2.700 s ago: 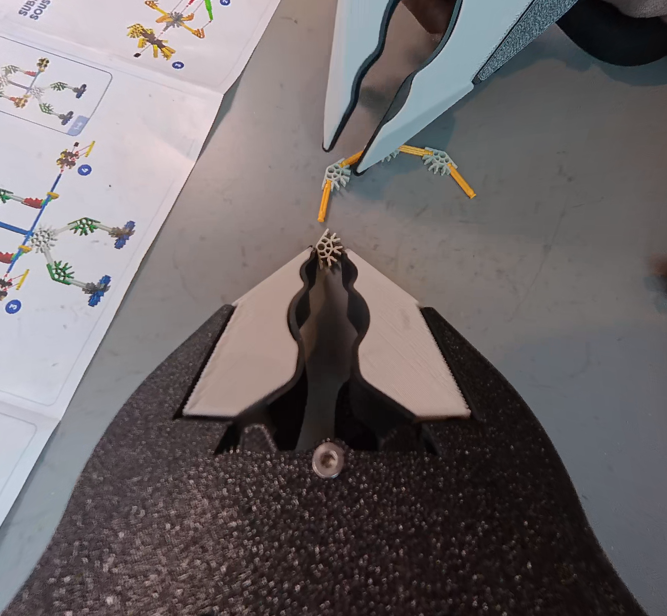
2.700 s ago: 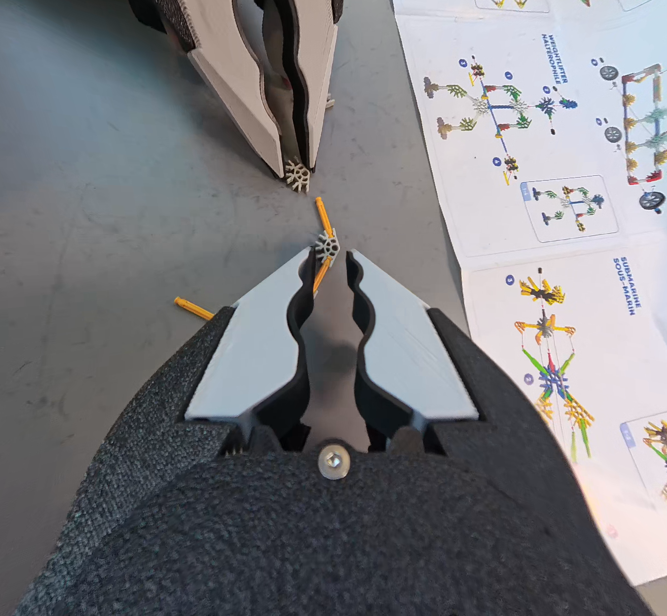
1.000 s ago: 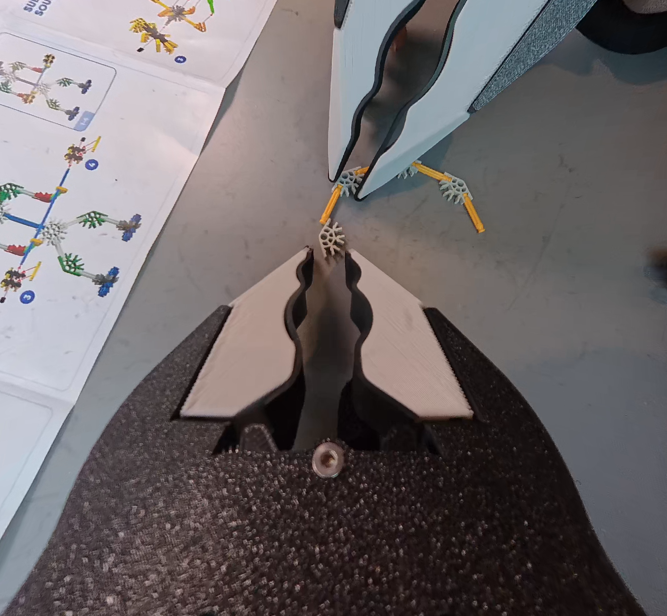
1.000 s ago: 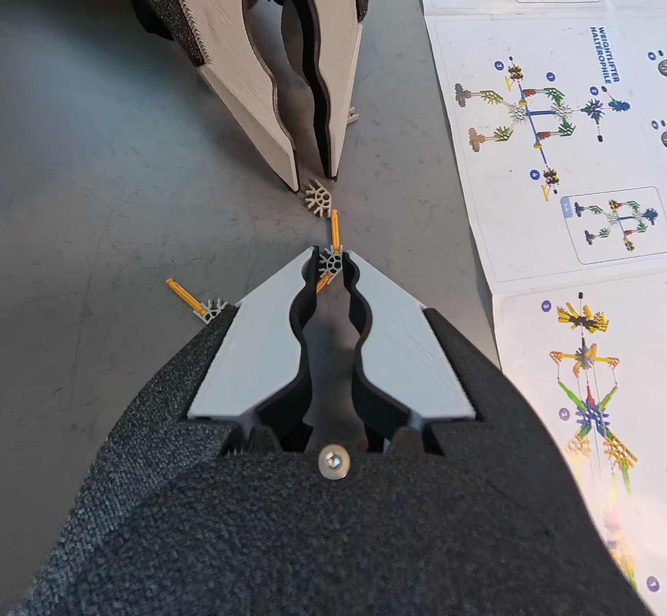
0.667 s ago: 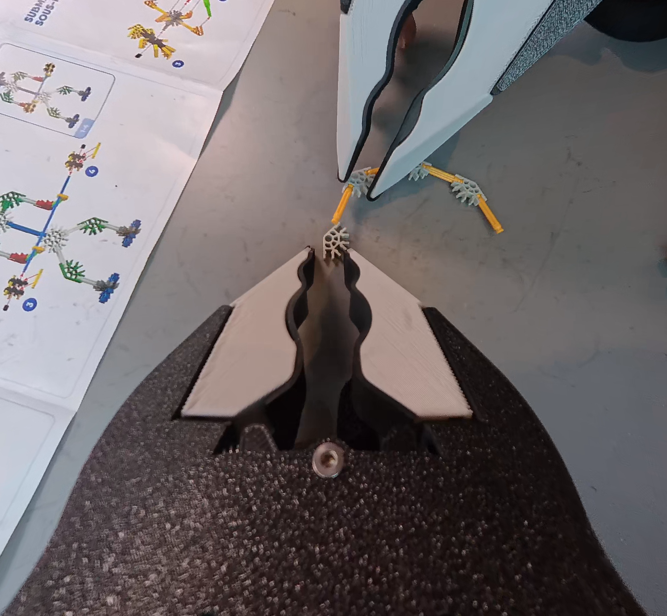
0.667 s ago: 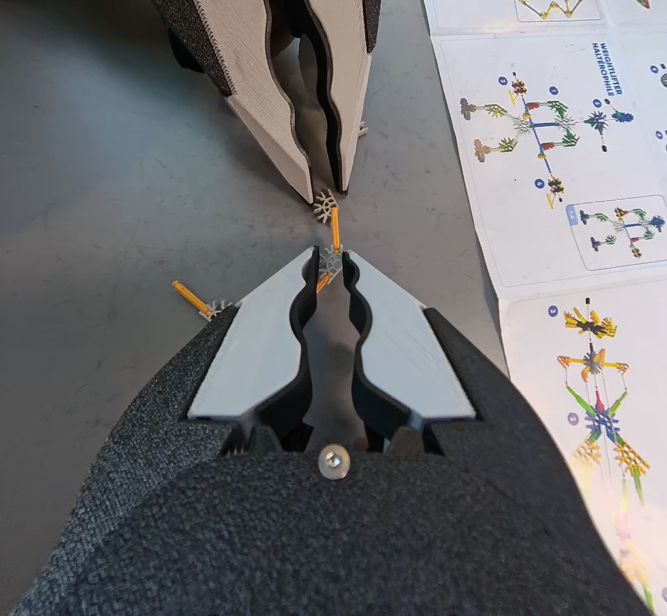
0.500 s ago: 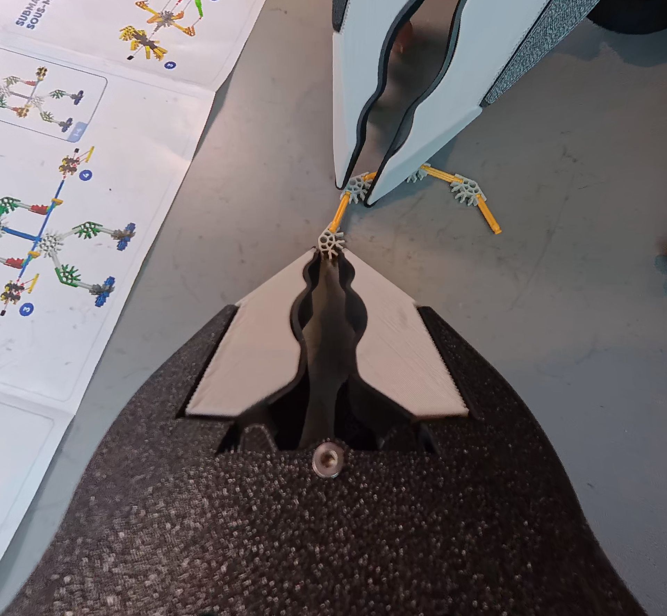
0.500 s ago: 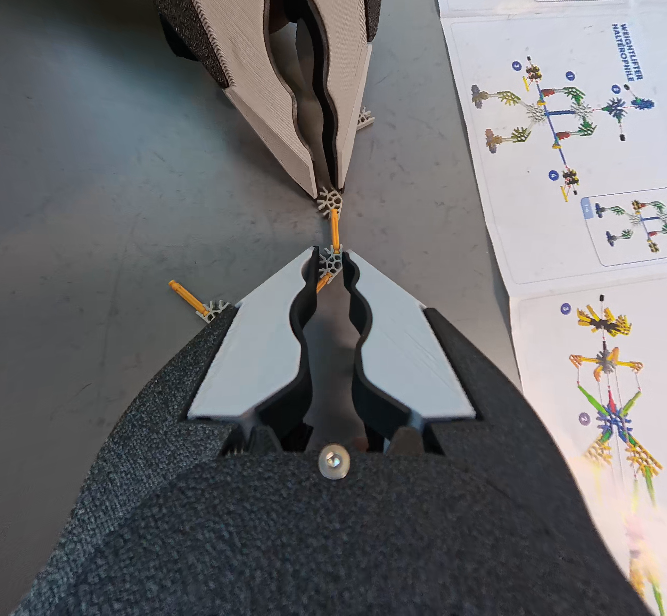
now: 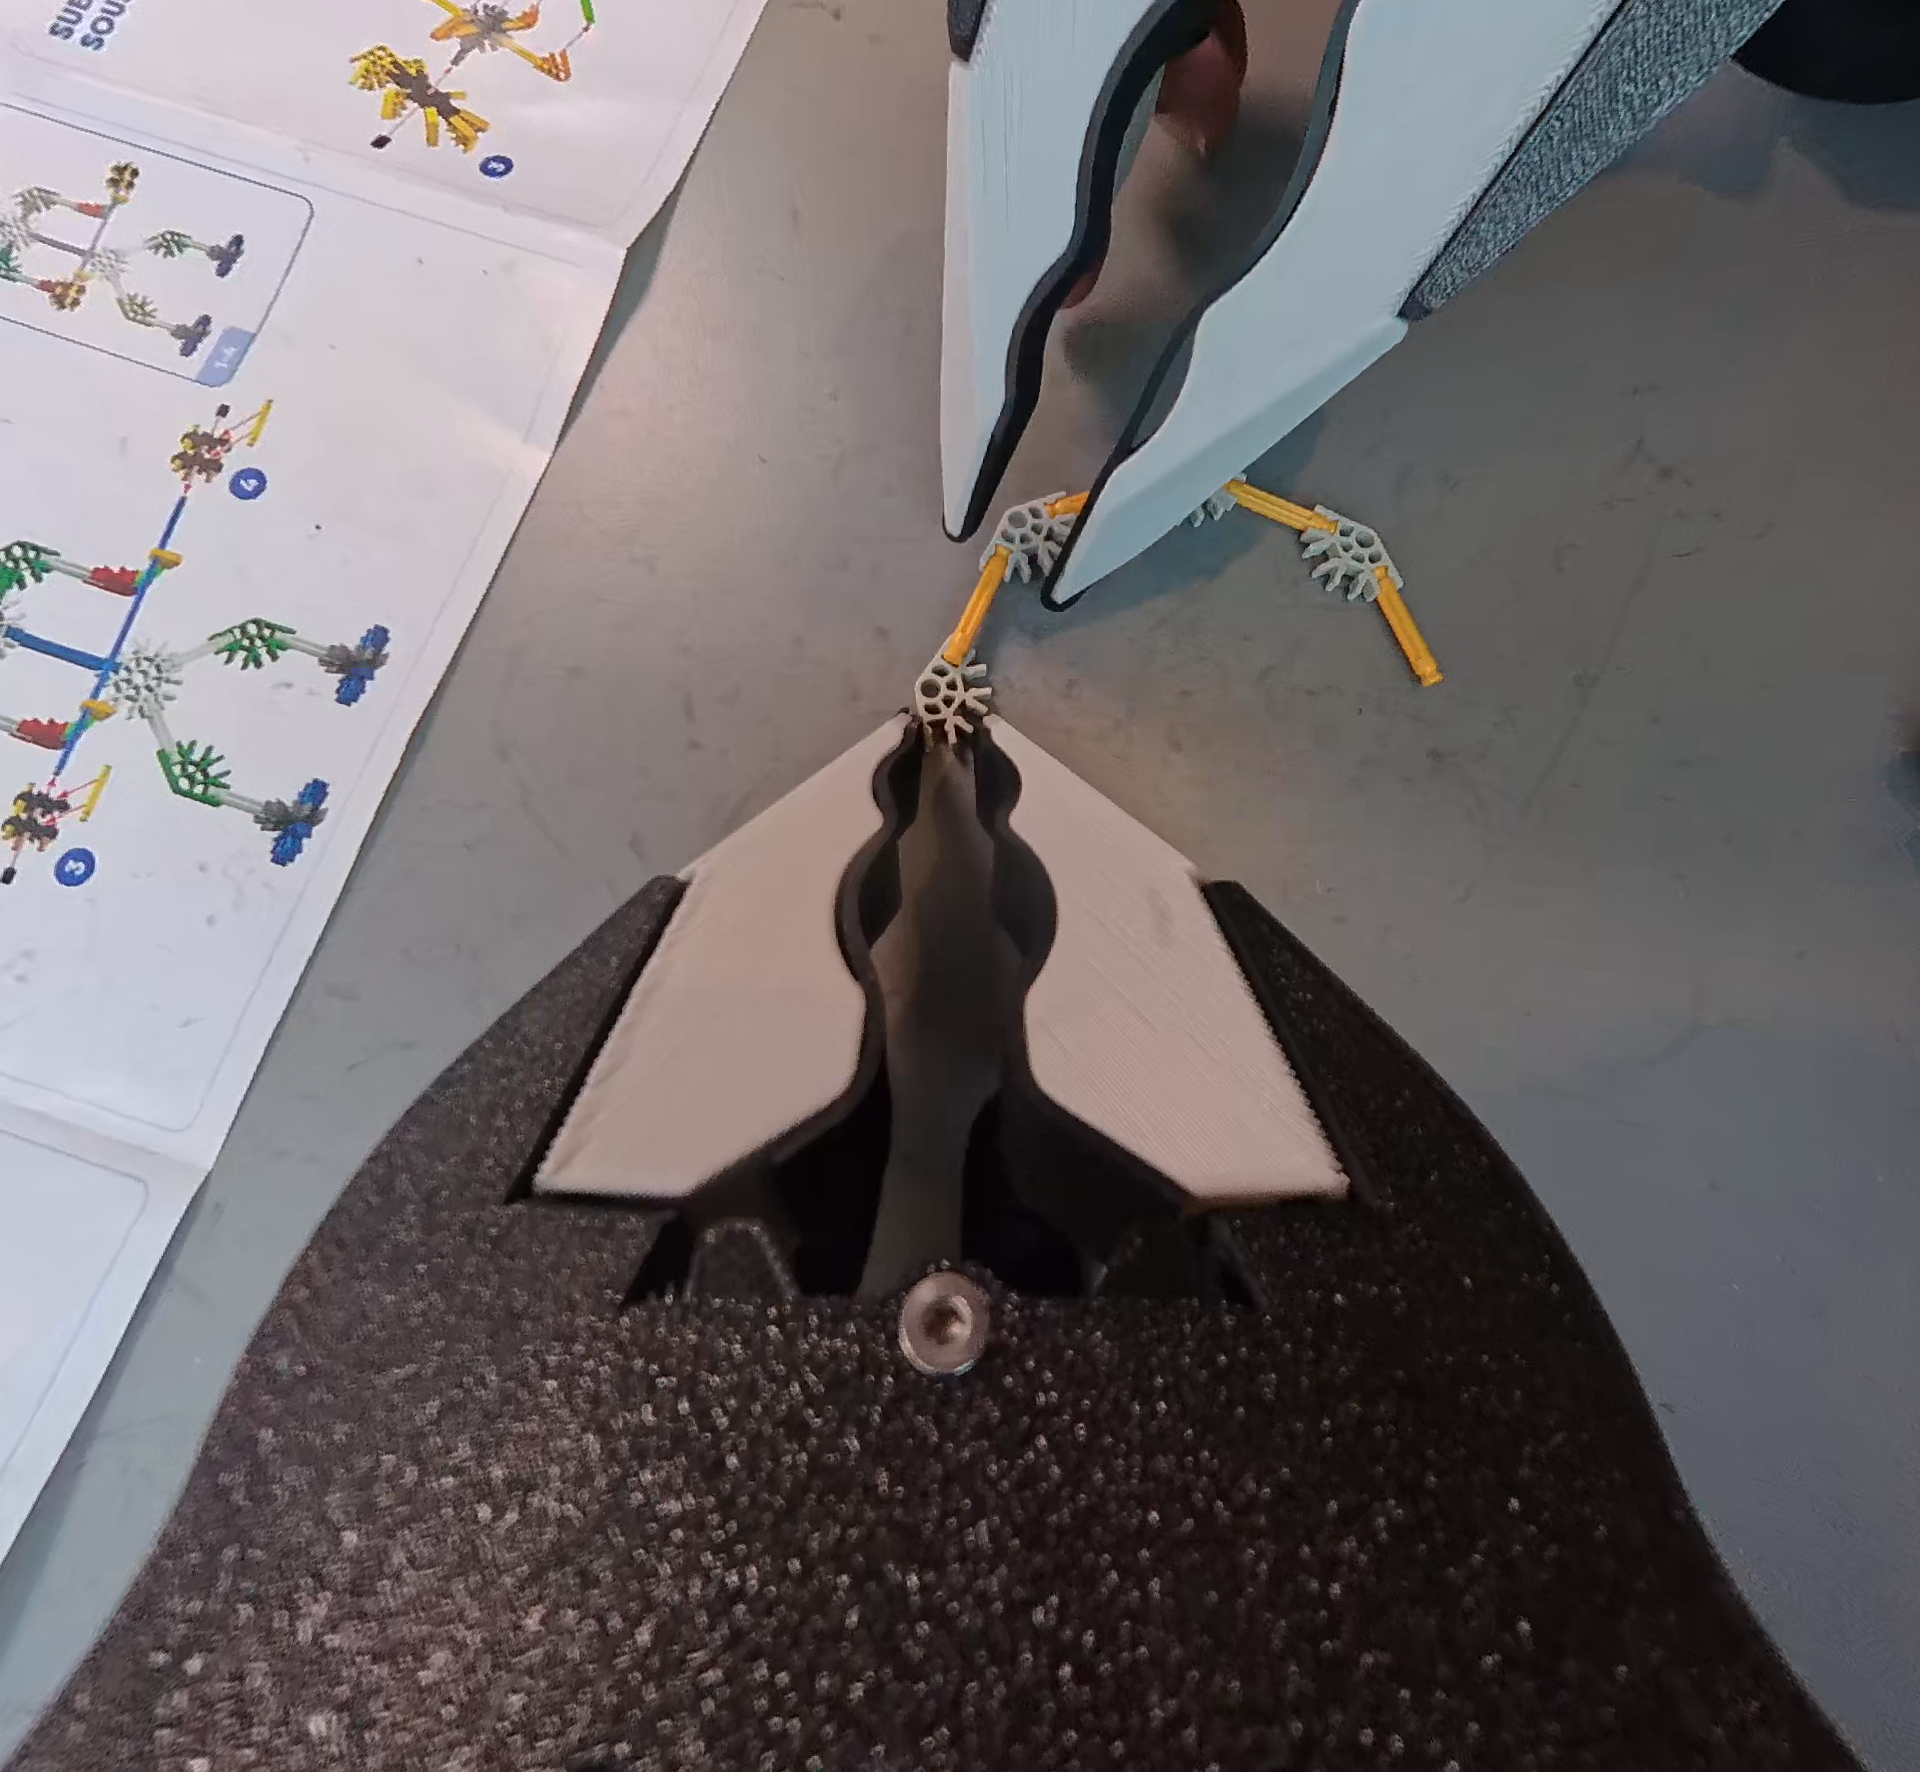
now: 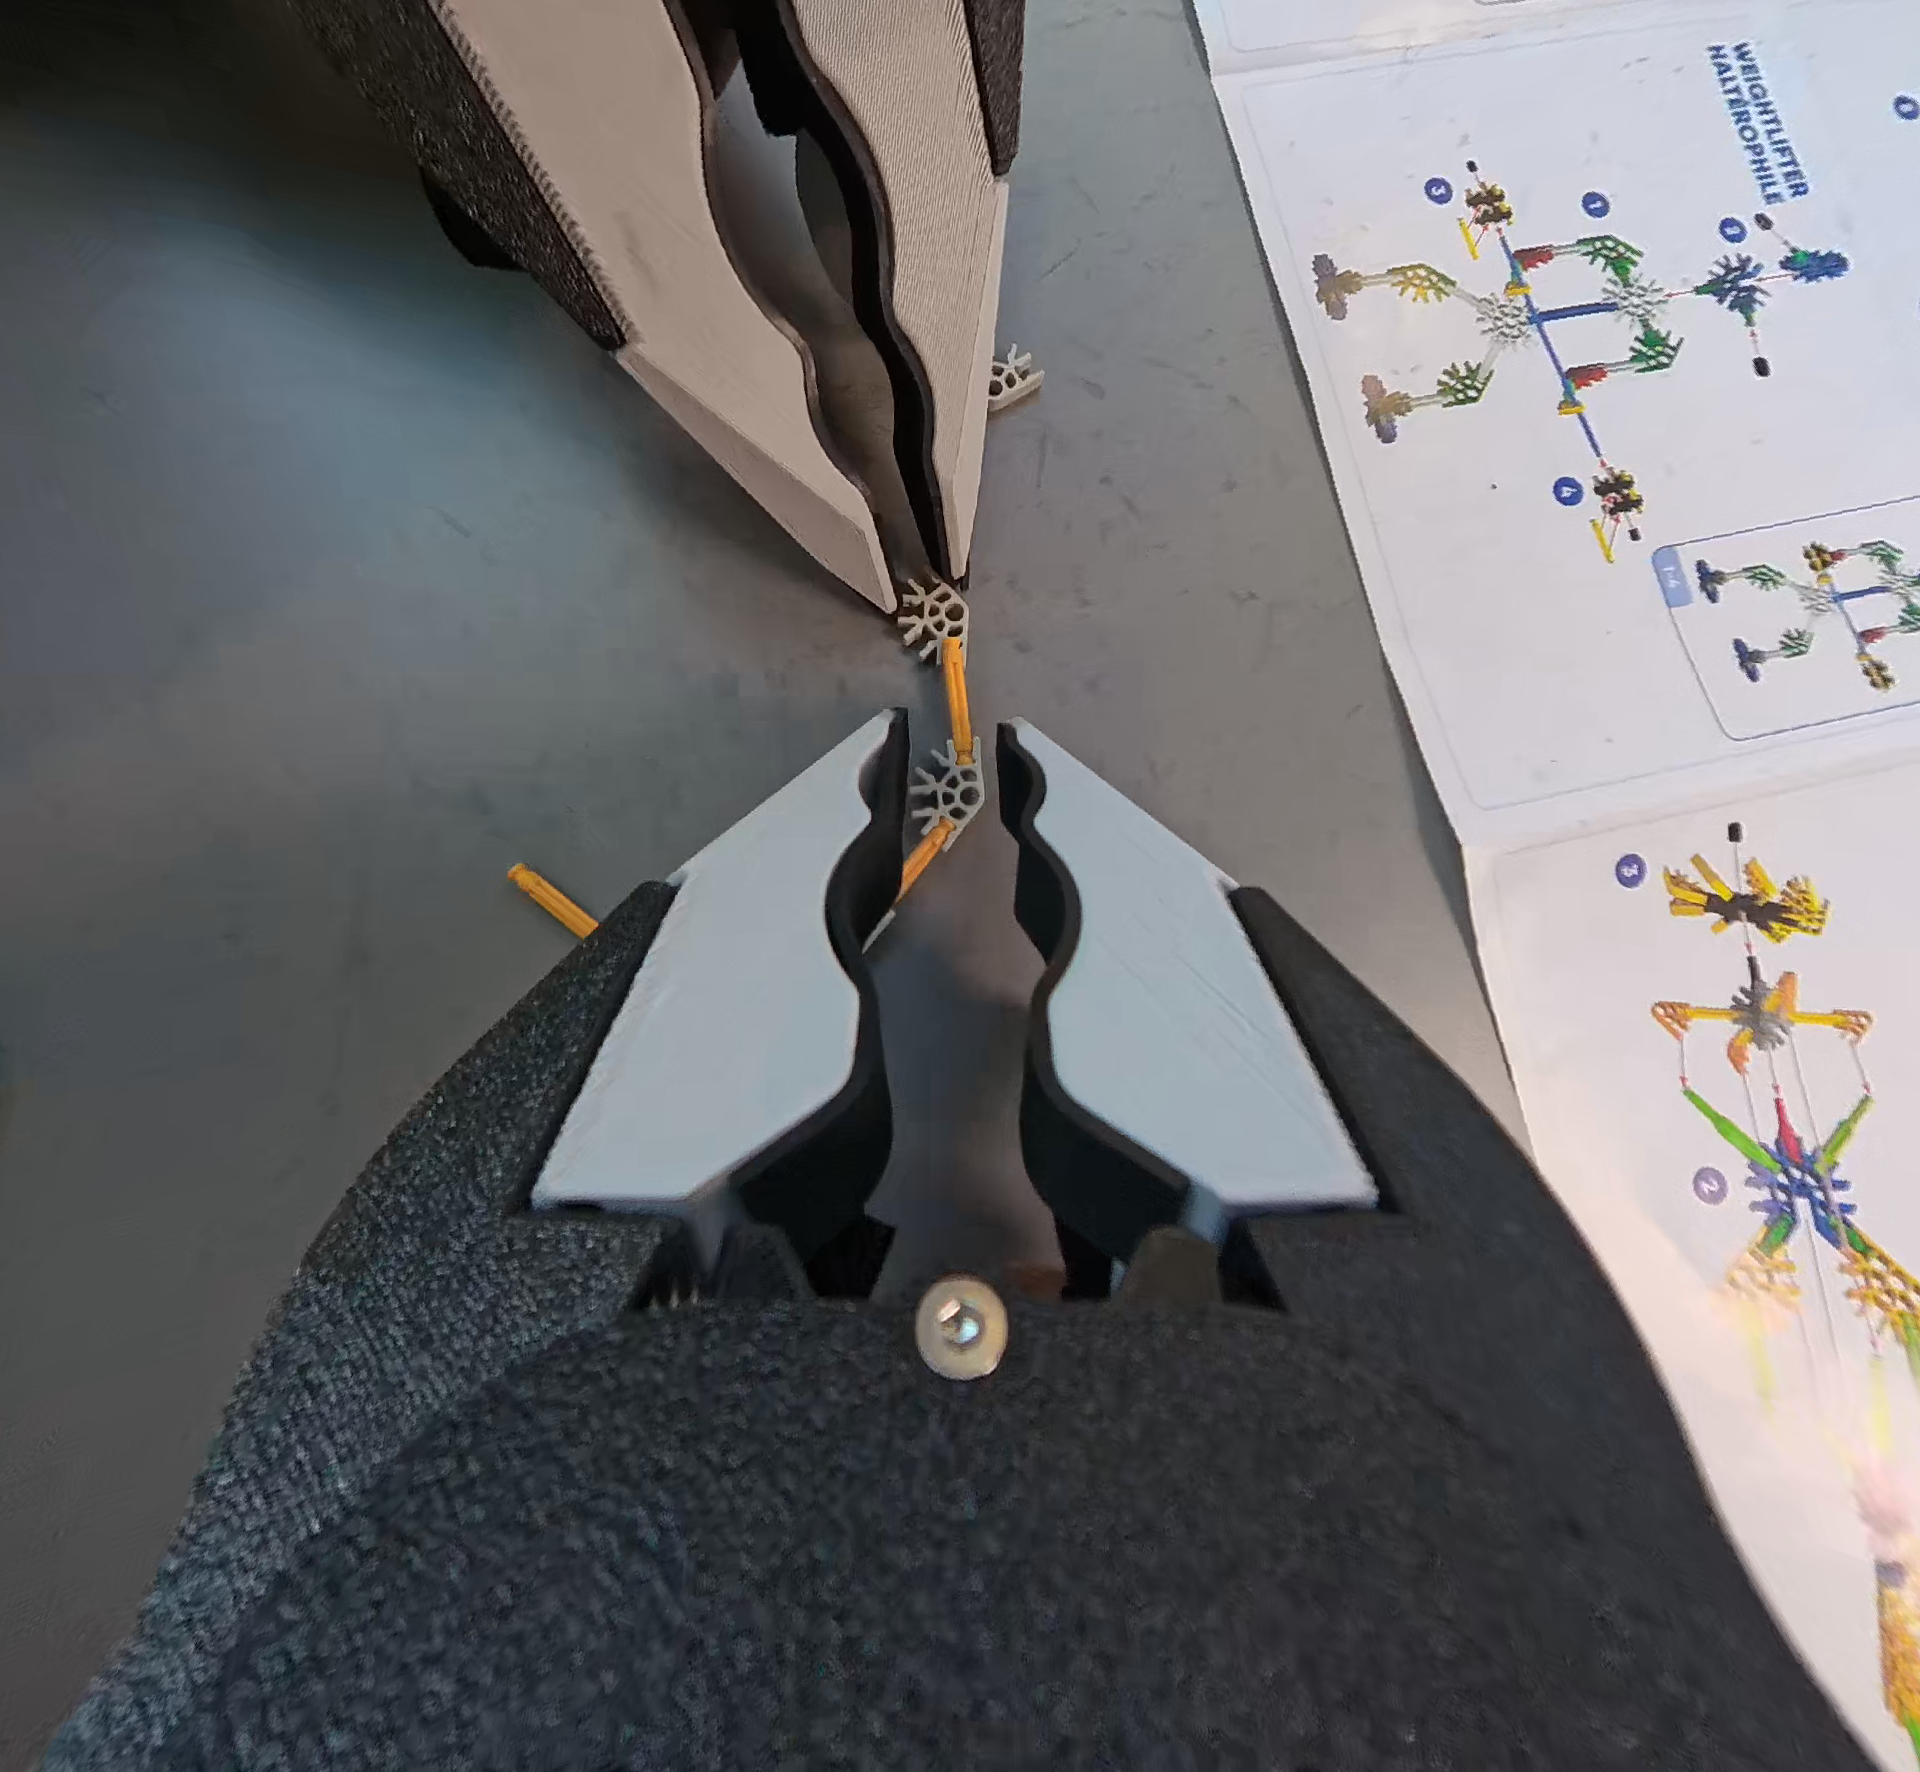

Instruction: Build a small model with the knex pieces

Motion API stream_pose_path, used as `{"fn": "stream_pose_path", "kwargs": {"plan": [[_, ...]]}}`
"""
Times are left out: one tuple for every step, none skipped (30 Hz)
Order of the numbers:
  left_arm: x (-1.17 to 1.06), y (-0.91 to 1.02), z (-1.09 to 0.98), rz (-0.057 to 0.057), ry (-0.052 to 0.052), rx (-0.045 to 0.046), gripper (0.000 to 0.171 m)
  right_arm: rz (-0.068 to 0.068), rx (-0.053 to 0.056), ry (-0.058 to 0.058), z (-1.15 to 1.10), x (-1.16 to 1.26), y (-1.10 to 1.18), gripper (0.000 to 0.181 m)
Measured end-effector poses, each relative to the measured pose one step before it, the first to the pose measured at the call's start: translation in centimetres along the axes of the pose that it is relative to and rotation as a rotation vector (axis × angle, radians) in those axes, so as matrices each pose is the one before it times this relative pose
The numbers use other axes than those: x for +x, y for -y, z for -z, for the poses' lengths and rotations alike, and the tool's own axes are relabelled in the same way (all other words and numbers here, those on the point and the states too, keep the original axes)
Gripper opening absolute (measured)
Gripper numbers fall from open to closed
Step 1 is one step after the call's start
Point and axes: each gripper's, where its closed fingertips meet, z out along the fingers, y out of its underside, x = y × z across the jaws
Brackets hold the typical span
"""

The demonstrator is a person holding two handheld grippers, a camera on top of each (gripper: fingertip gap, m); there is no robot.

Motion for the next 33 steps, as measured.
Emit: {"fn": "stream_pose_path", "kwargs": {"plan": [[-0.005,-0.002,0.006,0.0061,0.0010,-0.00175,0.010,-0.0052,0.0065,-0.0014,0.049,0.080,0.202,0.015],[-0.001,0.003,0.002,0.0040,0.0016,-0.00140,0.010,0.0059,0.0031,-0.0032,0.028,0.057,0.170,0.012],[0.004,-0.003,-0.007,0.0060,0.0017,-0.00171,0.010,0.0092,0.0034,-0.0062,-0.008,0.068,0.188,0.009],[0.007,0.011,-0.003,0.0073,0.0012,-0.00127,0.010,0.0059,0.0030,-0.0070,-0.052,0.080,0.217,0.005],[-0.007,0.016,-0.006,0.0060,0.0016,-0.00086,0.010,0.0017,0.0018,-0.0013,-0.083,0.003,0.224,0.003],[0.002,0.004,-0.008,0.0063,0.0015,-0.00090,0.010,-0.0006,-0.0045,0.0027,-0.137,-0.053,0.121,0.001],[0.004,0.005,0.003,0.0037,0.0016,-0.00086,0.010,0.0012,-0.0085,-0.0025,-0.164,0.050,0.021,0.000],[0.003,-0.011,-0.001,0.0013,0.0025,-0.00140,0.010,0.0026,-0.0096,-0.0011,-0.150,0.027,-0.041,0.000],[0.000,0.003,-0.003,-0.0011,0.0036,-0.00151,0.010,-0.0013,-0.0115,0.0048,-0.154,-0.035,-0.126,0.000],[0.005,0.002,-0.014,-0.0025,0.0045,-0.00096,0.010,-0.0042,-0.0140,0.0093,-0.164,-0.117,-0.170,0.000],[0.011,0.004,0.003,-0.0016,0.0040,-0.00025,0.010,0.0004,-0.0101,0.0068,-0.165,-0.108,-0.137,0.000],[-0.001,-0.005,0.001,-0.0003,0.0029,-0.00020,0.010,0.0019,-0.0008,-0.0018,-0.075,0.005,0.027,0.000],[0.001,-0.012,0.007,-0.0005,0.0022,-0.00039,0.010,-0.0034,-0.0037,0.0000,-0.035,0.010,0.019,0.000],[0.019,-0.013,0.008,-0.0009,0.0007,-0.00042,0.010,-0.0019,-0.0066,0.0011,-0.006,0.009,0.000,0.000],[0.009,-0.006,0.003,0.0006,0.0006,-0.00038,0.010,-0.0034,-0.0071,0.0032,-0.012,0.000,-0.013,0.000],[-0.009,-0.001,0.000,0.0009,0.0011,-0.00005,0.010,-0.0090,-0.0093,0.0063,-0.006,-0.014,-0.020,0.000],[0.006,0.007,-0.004,-0.0001,0.0005,0.00053,0.010,-0.0145,-0.0123,0.0100,-0.015,-0.011,-0.024,0.000],[-0.005,0.012,-0.006,-0.0004,0.0002,0.00089,0.010,-0.0137,-0.0138,0.0106,-0.015,0.005,-0.005,0.000],[-0.004,0.009,0.001,0.0008,-0.0004,0.00129,0.010,-0.0096,-0.0147,0.0096,-0.027,-0.012,-0.014,0.000],[0.000,0.010,-0.008,0.0026,-0.0013,0.00215,0.010,-0.0061,-0.0174,0.0089,-0.031,-0.007,-0.007,0.000],[-0.009,0.007,-0.011,0.0048,-0.0027,0.00302,0.010,-0.0008,-0.0196,0.0087,-0.033,-0.009,-0.002,0.000],[-0.003,0.009,0.007,0.0062,-0.0039,0.00358,0.010,0.0029,-0.0196,0.0096,-0.058,-0.017,0.013,0.000],[-0.010,0.006,0.003,0.0075,-0.0054,0.00402,0.010,-0.0073,-0.0212,0.0140,-0.043,-0.015,-0.012,0.000],[-0.006,-0.001,0.000,0.0070,-0.0065,0.00429,0.010,-0.0095,-0.0224,0.0172,-0.039,-0.037,0.006,0.000],[-0.014,-0.001,0.015,0.0065,-0.0067,0.00401,0.010,-0.0026,-0.0205,0.0168,-0.049,-0.038,0.004,0.000],[-0.010,-0.008,0.007,0.0062,-0.0067,0.00363,0.010,-0.0034,-0.0200,0.0162,-0.039,-0.036,0.006,0.000],[-0.007,0.003,0.011,0.0060,-0.0064,0.00349,0.010,-0.0020,-0.0199,0.0130,-0.038,-0.044,-0.007,0.000],[-0.011,0.002,0.008,0.0051,-0.0050,0.00319,0.010,0.0002,-0.0198,0.0076,-0.030,-0.003,0.003,0.000],[-0.010,-0.002,0.007,0.0023,-0.0035,0.00319,0.010,-0.0016,-0.0197,0.0069,-0.040,-0.016,-0.008,0.000],[-0.003,0.005,0.006,0.0020,-0.0037,0.00406,0.010,-0.0063,-0.0180,0.0080,-0.119,0.006,-0.019,0.000],[-0.010,-0.008,0.011,0.0054,-0.0050,0.00357,0.010,-0.0146,-0.0134,0.0111,0.000,-0.008,0.016,0.000],[-0.007,0.009,0.010,0.0093,-0.0073,0.00421,0.010,-0.0060,-0.0098,0.0066,0.005,0.005,0.021,0.000],[0.008,0.003,0.001,0.0096,-0.0077,0.00201,0.010,-0.0065,-0.0102,0.0032,-0.001,-0.013,-0.036,0.000]]}}
